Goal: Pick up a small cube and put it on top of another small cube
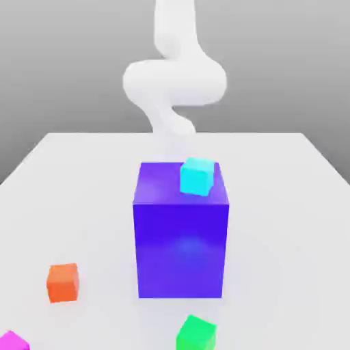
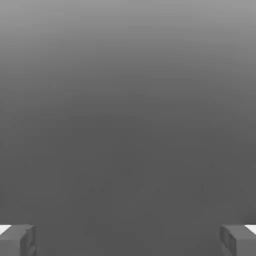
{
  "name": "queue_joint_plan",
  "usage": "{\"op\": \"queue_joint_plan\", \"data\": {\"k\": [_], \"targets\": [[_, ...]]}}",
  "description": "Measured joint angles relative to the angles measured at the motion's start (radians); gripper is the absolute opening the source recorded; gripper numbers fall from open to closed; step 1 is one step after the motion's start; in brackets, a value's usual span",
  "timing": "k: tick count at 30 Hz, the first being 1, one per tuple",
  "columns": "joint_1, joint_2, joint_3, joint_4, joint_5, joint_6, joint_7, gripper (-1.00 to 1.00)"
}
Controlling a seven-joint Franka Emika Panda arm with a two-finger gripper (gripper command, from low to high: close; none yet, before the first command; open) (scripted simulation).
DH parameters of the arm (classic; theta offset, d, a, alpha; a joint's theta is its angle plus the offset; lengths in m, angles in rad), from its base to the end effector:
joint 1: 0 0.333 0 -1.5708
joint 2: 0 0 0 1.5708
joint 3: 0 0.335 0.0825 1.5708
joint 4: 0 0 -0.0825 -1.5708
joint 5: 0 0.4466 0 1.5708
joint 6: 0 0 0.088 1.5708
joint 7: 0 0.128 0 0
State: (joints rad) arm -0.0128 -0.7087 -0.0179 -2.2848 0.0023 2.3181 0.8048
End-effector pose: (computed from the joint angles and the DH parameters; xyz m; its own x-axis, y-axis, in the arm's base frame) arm 0.4428 -0.0157 0.6862 0.4917 -0.7404 0.4583 -0.5492 -0.6721 -0.4966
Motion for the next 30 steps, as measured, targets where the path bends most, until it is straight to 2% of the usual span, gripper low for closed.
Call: {"op": "queue_joint_plan", "data": {"k": [18,30], "targets": [[-0.097,0.658,-0.149,0.108,0.074,0.135,-0.006,0.00],[-0.214,1.097,-0.184,0.180,0.159,0.220,-0.035,0.00]]}}
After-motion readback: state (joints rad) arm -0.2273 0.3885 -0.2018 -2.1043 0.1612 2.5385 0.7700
